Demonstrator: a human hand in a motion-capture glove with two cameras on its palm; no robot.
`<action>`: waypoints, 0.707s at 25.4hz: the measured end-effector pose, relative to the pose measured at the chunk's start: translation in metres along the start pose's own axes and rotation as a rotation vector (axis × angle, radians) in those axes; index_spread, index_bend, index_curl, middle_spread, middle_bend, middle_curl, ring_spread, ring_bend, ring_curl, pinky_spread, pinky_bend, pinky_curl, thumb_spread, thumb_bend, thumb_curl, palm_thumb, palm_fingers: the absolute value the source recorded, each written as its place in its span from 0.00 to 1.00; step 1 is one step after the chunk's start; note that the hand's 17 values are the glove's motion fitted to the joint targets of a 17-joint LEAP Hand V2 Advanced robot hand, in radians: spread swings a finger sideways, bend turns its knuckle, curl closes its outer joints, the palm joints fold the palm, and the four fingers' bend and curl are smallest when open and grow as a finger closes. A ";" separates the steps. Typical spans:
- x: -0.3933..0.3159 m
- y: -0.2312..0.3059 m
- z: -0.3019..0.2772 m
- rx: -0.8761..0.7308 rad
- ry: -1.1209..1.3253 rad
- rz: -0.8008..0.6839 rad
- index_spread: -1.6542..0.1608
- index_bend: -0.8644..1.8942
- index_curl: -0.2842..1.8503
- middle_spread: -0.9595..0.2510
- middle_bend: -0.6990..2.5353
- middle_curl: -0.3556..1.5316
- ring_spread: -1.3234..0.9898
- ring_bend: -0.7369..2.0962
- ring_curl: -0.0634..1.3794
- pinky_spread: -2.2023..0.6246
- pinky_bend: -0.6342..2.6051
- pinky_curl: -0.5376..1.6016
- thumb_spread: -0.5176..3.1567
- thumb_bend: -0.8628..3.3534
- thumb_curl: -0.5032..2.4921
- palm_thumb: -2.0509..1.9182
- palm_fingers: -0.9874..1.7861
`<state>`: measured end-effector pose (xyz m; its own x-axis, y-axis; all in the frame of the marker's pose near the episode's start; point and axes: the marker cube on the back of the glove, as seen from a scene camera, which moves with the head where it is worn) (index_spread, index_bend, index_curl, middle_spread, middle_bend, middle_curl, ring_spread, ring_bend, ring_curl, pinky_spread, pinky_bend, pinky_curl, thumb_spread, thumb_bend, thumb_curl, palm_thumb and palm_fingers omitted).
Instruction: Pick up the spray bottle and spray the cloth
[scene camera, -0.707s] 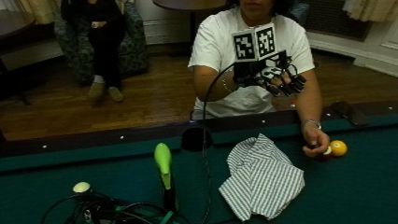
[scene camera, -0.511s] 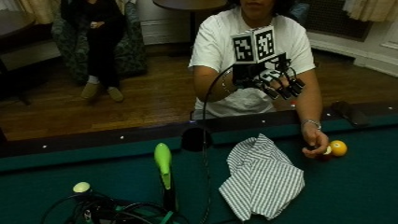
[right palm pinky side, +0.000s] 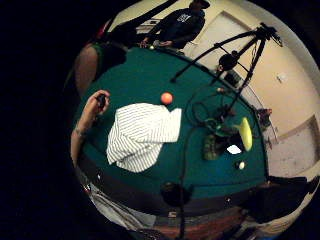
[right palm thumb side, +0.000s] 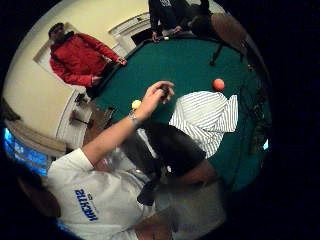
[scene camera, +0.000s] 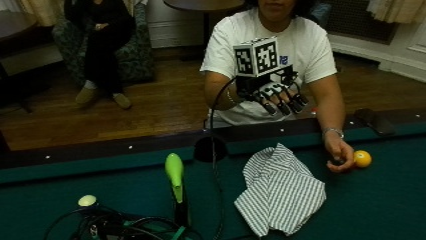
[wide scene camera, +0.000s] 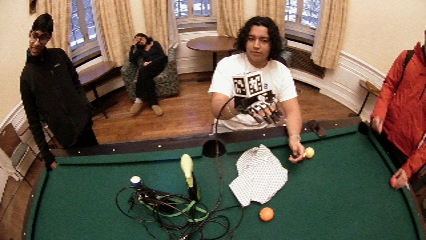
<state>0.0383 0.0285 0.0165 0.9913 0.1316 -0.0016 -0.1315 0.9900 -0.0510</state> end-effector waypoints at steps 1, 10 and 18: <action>0.004 0.004 0.005 -0.006 -0.003 0.012 0.68 0.37 0.24 0.70 0.28 0.31 0.53 0.41 0.22 0.83 0.29 0.36 0.41 0.22 0.22 0.60 0.59; 0.045 0.047 0.051 -0.026 -0.038 0.131 0.68 0.37 0.25 0.70 0.28 0.33 0.52 0.41 0.24 0.83 0.28 0.37 0.43 0.21 0.24 0.61 0.60; 0.080 0.077 0.067 -0.009 -0.103 0.236 0.68 0.36 0.25 0.71 0.28 0.34 0.52 0.41 0.25 0.83 0.27 0.38 0.44 0.20 0.24 0.61 0.61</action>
<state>0.1076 0.1185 0.0794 0.9273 0.3642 0.0867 -0.3589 0.9307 -0.0706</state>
